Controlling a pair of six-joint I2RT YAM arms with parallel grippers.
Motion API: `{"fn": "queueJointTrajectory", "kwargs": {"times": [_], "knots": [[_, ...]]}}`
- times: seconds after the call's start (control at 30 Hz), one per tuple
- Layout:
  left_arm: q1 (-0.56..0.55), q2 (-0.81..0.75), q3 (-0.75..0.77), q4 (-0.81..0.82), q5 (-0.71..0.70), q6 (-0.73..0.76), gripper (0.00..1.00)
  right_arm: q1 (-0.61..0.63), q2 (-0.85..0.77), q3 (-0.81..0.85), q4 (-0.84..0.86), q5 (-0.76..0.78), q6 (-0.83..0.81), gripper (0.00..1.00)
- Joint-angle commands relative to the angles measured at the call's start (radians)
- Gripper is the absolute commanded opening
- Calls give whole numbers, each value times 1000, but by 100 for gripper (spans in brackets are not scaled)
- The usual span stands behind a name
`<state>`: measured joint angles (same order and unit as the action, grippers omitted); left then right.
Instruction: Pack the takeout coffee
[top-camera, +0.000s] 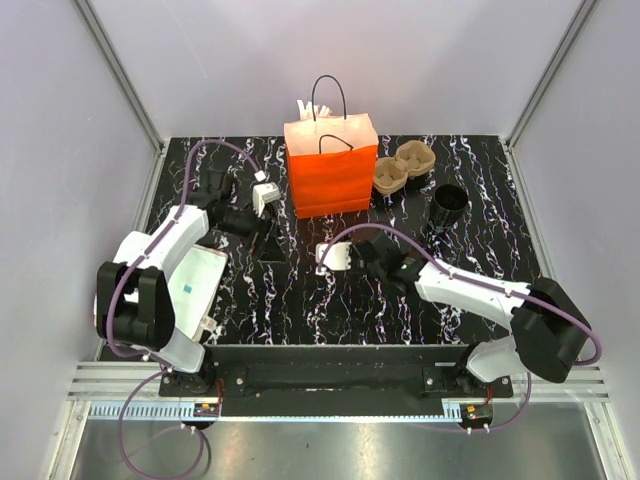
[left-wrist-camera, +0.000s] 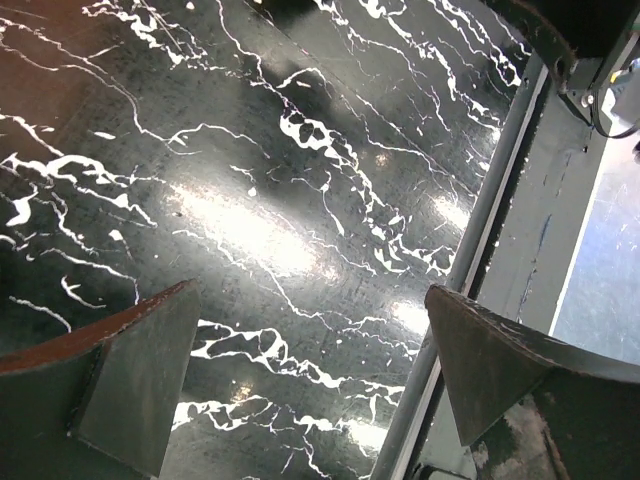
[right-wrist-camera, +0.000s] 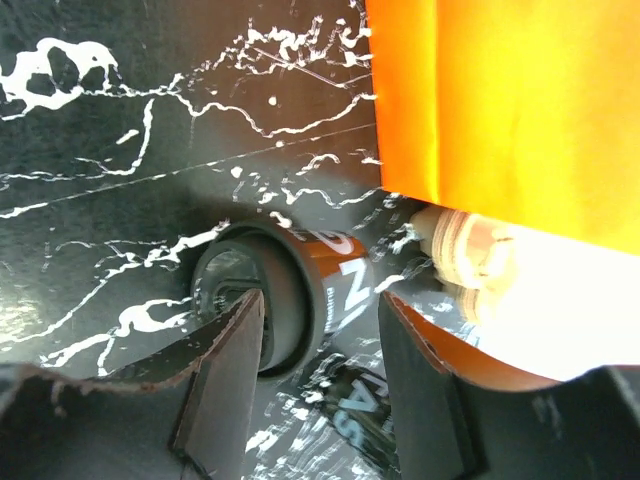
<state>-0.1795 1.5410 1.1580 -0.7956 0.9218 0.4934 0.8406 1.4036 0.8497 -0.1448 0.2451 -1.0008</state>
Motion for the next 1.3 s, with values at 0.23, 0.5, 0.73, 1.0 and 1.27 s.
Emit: {"fn": "queueJointTrajectory", "kwargs": {"times": [0.23,0.5,0.73,1.0,1.27], "knots": [[49,-68,-40,35,115,39,99,83,15,-84,105,217,-111,53],[63,-73,-49,44,129,31,99,81,66,-80,137,211,-110,51],[72,-74,-55,47,141,31,99,83,113,-77,226,206,-136,51],[83,-67,-60,50,155,37,99,89,153,-55,266,207,-159,51],[95,-67,-63,47,167,39,99,89,155,-70,258,244,-191,42]]}}
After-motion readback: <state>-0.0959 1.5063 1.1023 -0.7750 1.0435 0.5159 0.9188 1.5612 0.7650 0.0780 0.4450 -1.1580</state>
